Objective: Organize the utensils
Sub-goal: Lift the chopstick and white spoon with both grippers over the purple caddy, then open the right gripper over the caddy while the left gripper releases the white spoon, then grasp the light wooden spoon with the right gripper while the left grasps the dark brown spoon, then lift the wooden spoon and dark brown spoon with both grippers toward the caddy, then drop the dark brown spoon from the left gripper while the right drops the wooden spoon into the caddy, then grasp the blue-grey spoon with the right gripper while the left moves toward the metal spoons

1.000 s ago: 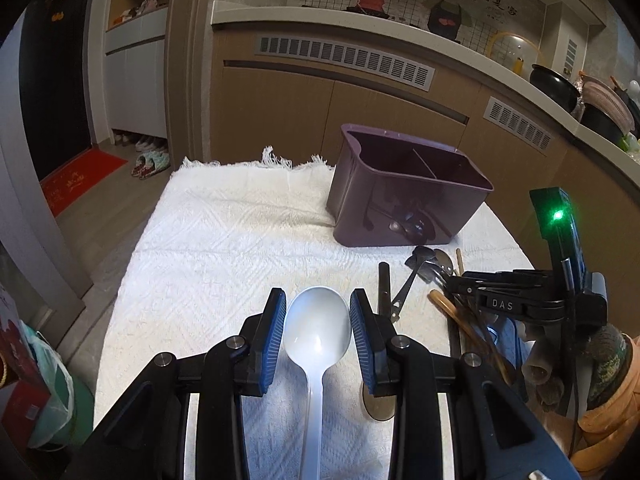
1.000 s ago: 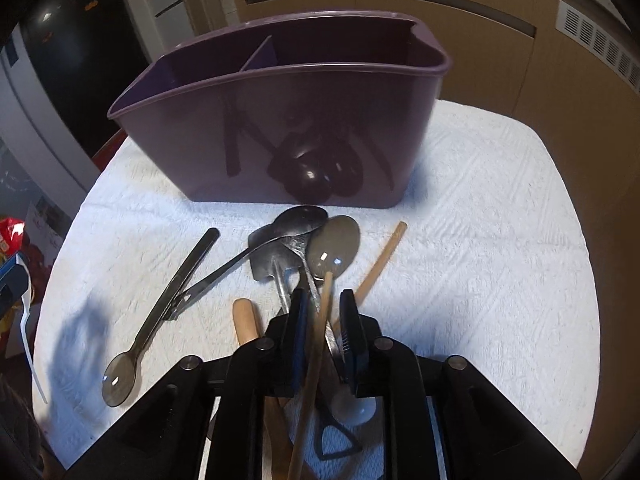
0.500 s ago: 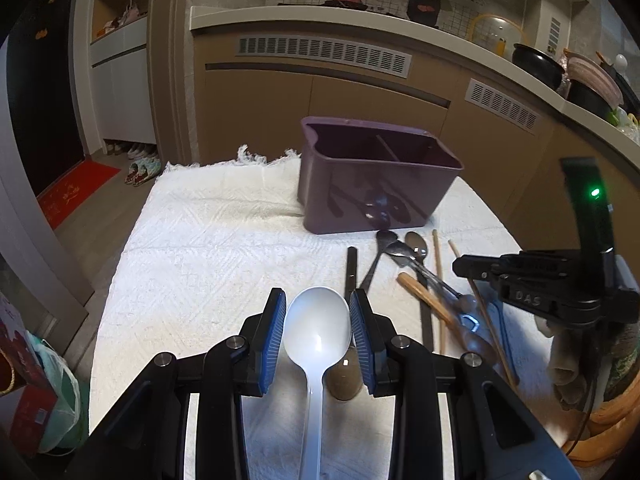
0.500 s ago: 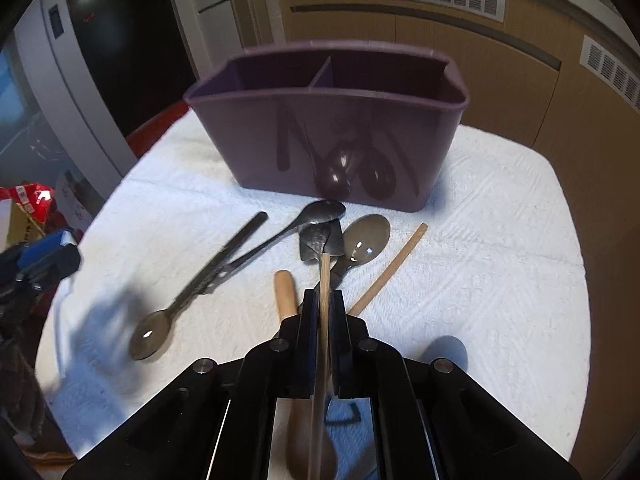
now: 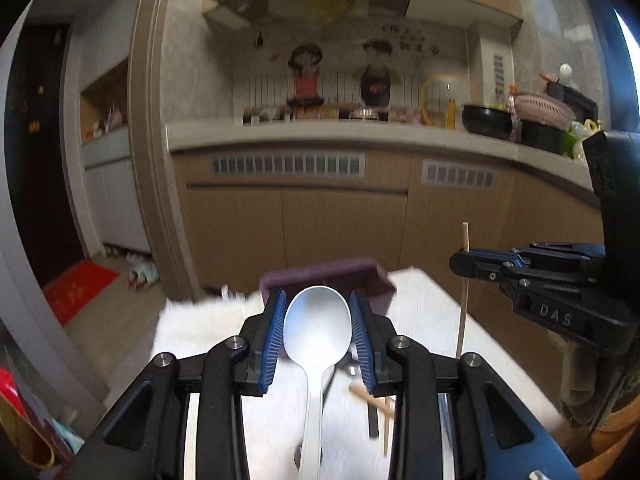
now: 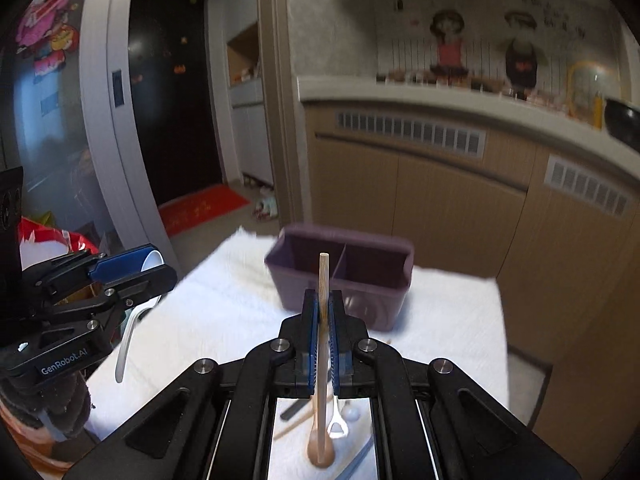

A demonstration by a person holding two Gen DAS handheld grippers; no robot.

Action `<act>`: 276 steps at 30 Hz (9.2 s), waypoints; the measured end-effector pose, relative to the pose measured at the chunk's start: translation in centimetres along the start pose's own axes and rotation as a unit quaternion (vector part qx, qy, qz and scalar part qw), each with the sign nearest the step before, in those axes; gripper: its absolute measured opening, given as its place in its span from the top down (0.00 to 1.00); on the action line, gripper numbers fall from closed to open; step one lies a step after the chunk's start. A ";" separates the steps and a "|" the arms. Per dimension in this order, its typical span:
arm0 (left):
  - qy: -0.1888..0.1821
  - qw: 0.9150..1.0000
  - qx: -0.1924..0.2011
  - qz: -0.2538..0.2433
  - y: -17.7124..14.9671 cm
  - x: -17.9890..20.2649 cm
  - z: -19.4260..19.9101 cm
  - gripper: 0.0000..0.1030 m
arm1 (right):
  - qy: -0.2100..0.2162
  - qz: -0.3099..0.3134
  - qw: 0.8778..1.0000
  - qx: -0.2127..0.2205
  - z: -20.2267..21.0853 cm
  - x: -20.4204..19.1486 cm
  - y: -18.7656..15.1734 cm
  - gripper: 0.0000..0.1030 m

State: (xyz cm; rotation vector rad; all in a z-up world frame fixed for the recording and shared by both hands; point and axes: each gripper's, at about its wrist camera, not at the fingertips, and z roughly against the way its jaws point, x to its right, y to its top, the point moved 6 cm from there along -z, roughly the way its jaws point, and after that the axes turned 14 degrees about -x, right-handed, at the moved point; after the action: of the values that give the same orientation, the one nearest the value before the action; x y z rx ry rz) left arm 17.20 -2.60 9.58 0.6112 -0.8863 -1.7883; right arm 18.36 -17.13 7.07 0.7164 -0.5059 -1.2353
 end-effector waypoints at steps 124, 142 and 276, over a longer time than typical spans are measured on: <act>0.005 0.926 -0.372 -0.063 -10.2 1.0 -25.8 0.78 | 0.025 -0.023 0.983 -0.179 -15.0 3.0 -12.5 0.87; -0.031 0.978 -0.205 0.029 -9.5 -1.9 -14.6 0.90 | 0.004 -0.019 0.989 -0.146 -10.1 1.8 -10.6 0.87; -0.043 0.971 -0.231 0.052 -14.4 -3.2 -15.4 0.21 | -0.006 0.055 0.972 -0.228 -23.3 0.3 -6.6 0.57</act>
State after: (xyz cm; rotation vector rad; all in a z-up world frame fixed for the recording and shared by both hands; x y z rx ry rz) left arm 21.76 -0.83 -11.22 0.1841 -0.5167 -1.8506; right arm 30.29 -13.50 -13.68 0.2855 -0.2516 -1.1940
